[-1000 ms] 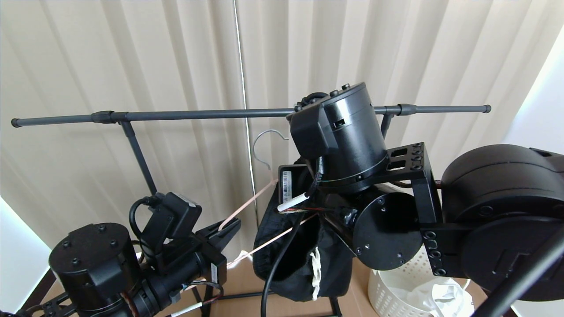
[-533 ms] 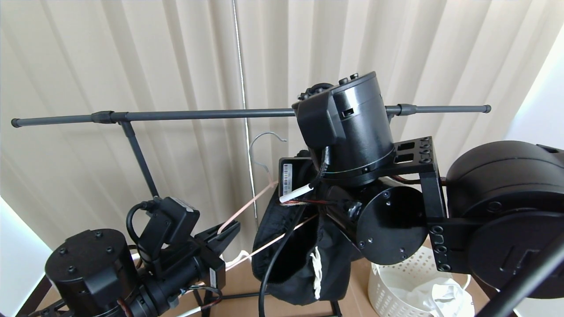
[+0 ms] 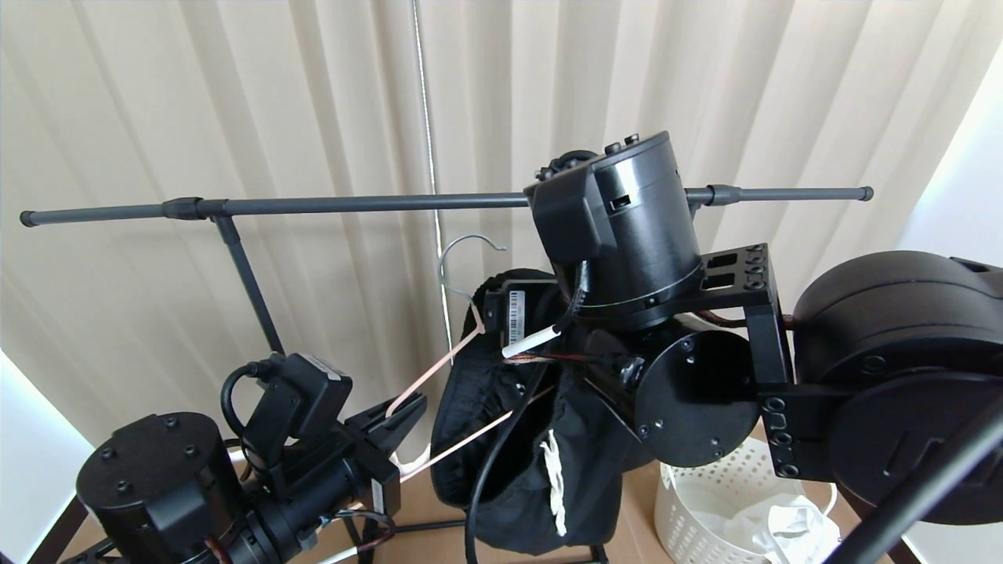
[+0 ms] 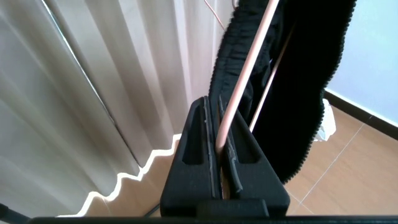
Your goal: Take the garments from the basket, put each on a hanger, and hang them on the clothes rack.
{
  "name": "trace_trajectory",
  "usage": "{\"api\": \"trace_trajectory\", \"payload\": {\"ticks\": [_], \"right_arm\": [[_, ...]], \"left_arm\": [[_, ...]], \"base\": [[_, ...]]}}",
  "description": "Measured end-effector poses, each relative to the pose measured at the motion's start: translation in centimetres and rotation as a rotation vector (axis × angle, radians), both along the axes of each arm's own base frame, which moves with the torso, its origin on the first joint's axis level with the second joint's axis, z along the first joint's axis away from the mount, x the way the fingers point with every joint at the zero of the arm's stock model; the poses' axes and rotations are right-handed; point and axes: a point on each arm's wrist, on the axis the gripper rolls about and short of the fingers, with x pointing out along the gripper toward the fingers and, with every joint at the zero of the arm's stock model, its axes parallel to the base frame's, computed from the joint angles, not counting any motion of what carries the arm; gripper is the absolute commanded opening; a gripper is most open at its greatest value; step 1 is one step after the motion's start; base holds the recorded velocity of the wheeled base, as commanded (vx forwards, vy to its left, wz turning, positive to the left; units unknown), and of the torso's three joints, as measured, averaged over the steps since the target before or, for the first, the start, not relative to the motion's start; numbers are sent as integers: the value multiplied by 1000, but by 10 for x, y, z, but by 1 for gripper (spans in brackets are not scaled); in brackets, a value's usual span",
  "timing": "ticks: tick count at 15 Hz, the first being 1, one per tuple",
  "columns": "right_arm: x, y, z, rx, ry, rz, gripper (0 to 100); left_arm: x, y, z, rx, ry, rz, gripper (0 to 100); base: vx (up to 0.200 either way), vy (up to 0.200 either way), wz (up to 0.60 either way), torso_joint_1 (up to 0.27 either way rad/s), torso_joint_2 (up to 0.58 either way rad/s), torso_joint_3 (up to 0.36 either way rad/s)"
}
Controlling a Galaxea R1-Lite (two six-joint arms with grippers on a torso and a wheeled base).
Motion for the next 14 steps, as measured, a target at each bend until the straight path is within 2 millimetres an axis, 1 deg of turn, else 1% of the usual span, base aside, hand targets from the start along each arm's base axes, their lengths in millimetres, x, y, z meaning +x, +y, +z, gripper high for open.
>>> {"api": "trace_trajectory", "payload": {"ticks": [7, 9, 14], "right_arm": [[-3, -5, 3, 2, -5, 0, 100], [-5, -6, 5, 7, -8, 0, 100], [-9, -8, 2, -2, 1, 7, 100]], "left_arm": [[3, 1, -1, -25, -14, 13, 0], [6, 2, -2, -28, -17, 23, 0], [17, 5, -10, -13, 5, 66, 0]], "base": [[0, 0, 0, 0, 0, 0], [0, 0, 0, 0, 0, 0], [0, 0, 0, 0, 0, 0]]}}
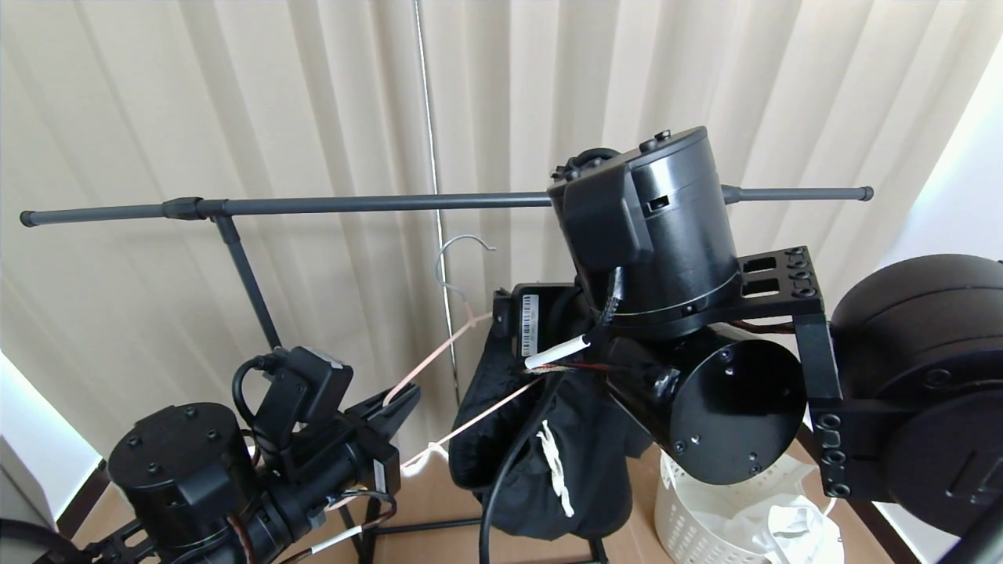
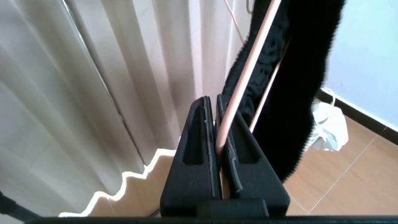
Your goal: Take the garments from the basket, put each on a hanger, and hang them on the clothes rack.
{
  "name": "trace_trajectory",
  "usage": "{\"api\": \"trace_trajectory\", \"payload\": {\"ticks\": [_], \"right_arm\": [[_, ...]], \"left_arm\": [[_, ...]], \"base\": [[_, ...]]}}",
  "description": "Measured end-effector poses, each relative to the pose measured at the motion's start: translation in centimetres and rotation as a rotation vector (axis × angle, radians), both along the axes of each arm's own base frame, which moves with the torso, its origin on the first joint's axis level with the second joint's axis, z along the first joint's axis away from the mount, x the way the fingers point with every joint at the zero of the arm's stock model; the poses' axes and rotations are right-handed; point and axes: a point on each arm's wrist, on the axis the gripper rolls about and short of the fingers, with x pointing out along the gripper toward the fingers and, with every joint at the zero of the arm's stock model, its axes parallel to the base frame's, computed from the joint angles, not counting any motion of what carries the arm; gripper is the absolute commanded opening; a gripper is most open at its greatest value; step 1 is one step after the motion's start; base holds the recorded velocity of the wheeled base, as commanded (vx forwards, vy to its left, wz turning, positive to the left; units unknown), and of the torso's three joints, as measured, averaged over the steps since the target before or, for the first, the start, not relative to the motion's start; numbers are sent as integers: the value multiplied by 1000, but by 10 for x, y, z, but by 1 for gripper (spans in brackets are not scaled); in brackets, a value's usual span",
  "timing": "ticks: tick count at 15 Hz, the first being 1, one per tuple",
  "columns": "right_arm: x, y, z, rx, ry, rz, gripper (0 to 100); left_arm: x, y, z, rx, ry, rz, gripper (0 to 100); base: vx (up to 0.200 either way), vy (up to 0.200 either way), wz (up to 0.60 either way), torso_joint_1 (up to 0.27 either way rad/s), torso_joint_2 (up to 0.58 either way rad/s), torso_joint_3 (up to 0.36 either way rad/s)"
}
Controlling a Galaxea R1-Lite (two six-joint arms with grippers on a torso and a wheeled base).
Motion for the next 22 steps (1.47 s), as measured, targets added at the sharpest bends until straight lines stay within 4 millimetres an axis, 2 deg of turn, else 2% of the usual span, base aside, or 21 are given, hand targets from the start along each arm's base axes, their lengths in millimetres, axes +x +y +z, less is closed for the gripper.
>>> {"api": "trace_trajectory", "payload": {"ticks": [4, 7, 9, 11, 16, 19, 22], "right_arm": [[-4, -1, 1, -5, 1, 13, 100], [3, -17, 2, -62, 25, 77, 100], [7, -36, 7, -84, 48, 175, 100], [9, -61, 15, -156, 48, 372, 100], [21, -143, 21, -377, 4, 856, 100], [33, -165, 15, -469, 10, 1018, 100], [45, -169, 20, -475, 124, 1078, 100]], "left_arm": [[8, 5, -3, -14, 19, 29, 0], [11, 8, -4, -19, 24, 30, 0], [11, 12, -5, -19, 34, -3, 0], [10, 16, -7, -16, 48, -30, 0], [6, 19, -11, -3, 67, -88, 0], [4, 17, -11, 26, 50, -158, 0], [1, 16, -12, 54, 40, -212, 0]], "base": [[0, 0, 0, 0, 0, 0], [0, 0, 0, 0, 0, 0], [0, 0, 0, 0, 0, 0], [0, 0, 0, 0, 0, 0], [0, 0, 0, 0, 0, 0], [0, 0, 0, 0, 0, 0], [0, 0, 0, 0, 0, 0]]}}
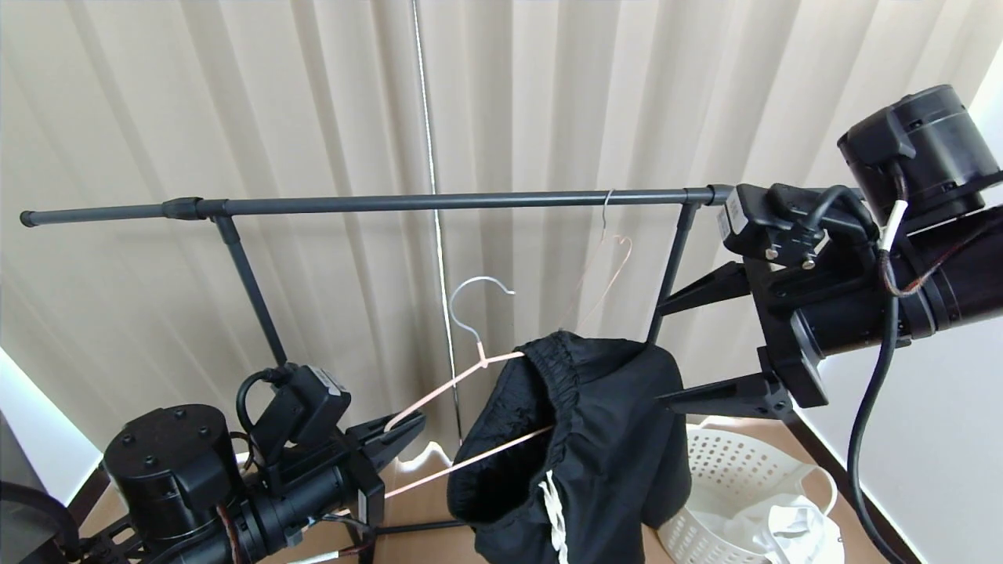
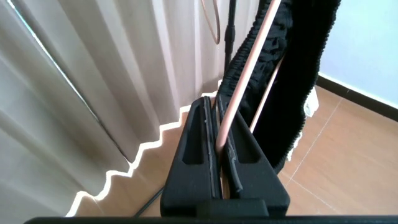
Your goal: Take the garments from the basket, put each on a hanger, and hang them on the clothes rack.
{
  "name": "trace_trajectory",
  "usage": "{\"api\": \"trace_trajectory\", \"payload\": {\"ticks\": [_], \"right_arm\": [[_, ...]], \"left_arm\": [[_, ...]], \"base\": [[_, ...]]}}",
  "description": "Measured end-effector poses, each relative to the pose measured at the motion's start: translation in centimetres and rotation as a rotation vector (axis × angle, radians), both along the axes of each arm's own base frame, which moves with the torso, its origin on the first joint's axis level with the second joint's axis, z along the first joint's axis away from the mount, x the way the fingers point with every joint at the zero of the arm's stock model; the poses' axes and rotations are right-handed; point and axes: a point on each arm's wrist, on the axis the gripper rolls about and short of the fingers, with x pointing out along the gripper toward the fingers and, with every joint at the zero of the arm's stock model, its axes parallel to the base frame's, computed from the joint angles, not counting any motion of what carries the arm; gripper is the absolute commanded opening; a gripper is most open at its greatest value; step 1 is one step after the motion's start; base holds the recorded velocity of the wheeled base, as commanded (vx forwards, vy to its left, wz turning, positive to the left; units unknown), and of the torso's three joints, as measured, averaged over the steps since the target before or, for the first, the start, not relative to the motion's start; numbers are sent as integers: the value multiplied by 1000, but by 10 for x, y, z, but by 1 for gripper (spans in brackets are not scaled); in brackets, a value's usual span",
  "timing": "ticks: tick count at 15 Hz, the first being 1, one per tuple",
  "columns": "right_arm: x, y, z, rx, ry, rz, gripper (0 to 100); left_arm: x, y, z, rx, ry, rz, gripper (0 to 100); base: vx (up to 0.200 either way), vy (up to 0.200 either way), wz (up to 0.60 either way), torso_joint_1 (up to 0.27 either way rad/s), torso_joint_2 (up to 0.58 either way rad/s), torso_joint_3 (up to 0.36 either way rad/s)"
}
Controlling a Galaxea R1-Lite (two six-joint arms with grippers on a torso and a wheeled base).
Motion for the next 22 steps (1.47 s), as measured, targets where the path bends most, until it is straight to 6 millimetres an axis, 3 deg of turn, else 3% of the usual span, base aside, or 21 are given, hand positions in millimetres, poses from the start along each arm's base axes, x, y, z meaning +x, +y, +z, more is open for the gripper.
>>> {"api": "trace_trajectory", "payload": {"ticks": [3, 9, 22], "right_arm": [[12, 4, 8, -27, 83, 74, 100], [45, 20, -14, -22, 126, 148, 100], [60, 48, -49, -28, 236, 223, 100]], "left_arm": [[-3, -1, -2, 19, -2, -25, 0], [-9, -5, -2, 17, 5, -80, 0], [-11, -13, -1, 14, -2, -114, 0]], "base": [[0, 0, 0, 0, 0, 0], [0, 0, 0, 0, 0, 0], [0, 0, 0, 0, 0, 0]]}}
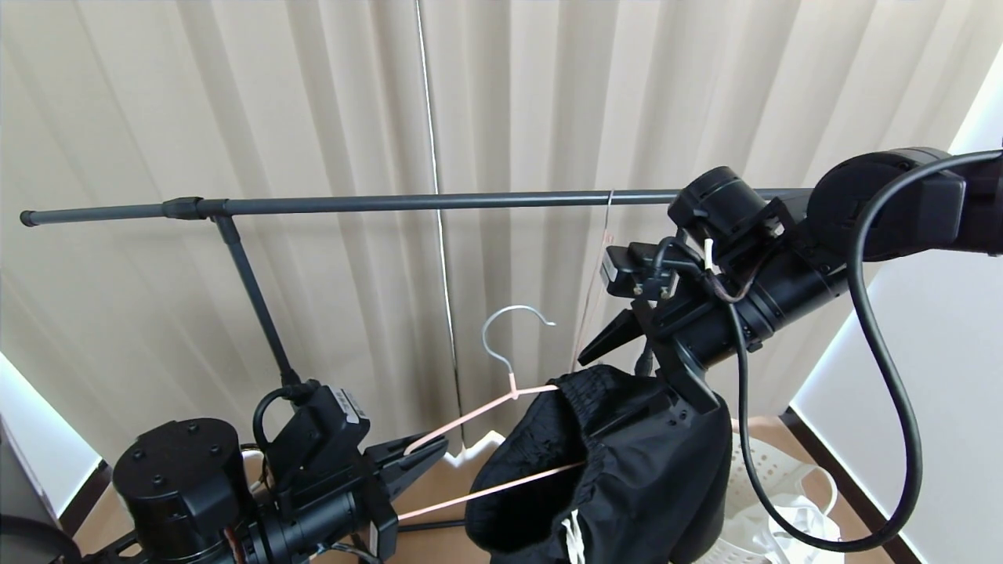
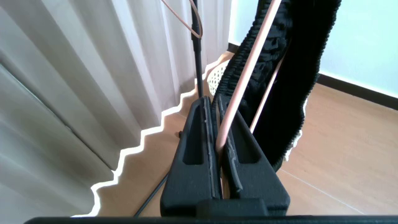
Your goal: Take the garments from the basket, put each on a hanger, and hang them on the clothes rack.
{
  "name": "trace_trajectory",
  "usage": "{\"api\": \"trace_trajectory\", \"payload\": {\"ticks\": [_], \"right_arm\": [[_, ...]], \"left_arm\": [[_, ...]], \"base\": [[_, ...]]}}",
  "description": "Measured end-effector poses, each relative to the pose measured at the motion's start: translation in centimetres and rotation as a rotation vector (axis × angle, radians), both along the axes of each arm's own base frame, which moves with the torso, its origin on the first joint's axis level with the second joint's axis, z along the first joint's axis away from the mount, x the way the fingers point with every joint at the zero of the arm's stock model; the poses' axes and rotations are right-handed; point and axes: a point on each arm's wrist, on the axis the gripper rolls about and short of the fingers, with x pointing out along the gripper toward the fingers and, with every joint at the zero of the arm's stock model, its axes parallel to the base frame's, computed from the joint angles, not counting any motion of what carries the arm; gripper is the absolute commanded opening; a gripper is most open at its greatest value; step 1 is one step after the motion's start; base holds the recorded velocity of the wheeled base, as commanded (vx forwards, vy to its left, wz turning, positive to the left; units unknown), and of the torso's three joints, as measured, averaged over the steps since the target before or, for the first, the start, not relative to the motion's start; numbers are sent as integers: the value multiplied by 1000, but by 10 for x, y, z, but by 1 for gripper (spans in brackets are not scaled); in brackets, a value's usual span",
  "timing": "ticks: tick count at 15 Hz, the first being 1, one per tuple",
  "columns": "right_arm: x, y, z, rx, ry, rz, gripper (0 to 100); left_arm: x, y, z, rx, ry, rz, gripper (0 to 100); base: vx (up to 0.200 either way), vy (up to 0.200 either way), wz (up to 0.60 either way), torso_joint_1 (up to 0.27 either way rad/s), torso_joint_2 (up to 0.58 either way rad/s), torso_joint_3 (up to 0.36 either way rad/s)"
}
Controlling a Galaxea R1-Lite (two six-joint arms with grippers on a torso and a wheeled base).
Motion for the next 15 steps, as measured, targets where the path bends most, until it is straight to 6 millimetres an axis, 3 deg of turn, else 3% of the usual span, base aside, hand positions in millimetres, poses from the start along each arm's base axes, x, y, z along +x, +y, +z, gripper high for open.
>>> {"api": "trace_trajectory", "payload": {"ticks": [10, 11, 15], "right_arm": [[7, 4, -9, -11, 16, -1, 100], [7, 5, -10, -12, 18, -3, 0], [7, 5, -10, -11, 21, -3, 0]], "left_arm": [[-3, -2, -1, 5, 6, -12, 0], [-3, -2, -1, 5, 7, -13, 0], [-4, -3, -2, 6, 11, -16, 0]], "base": [[0, 0, 0, 0, 0, 0], [0, 0, 0, 0, 0, 0], [0, 0, 0, 0, 0, 0]]}}
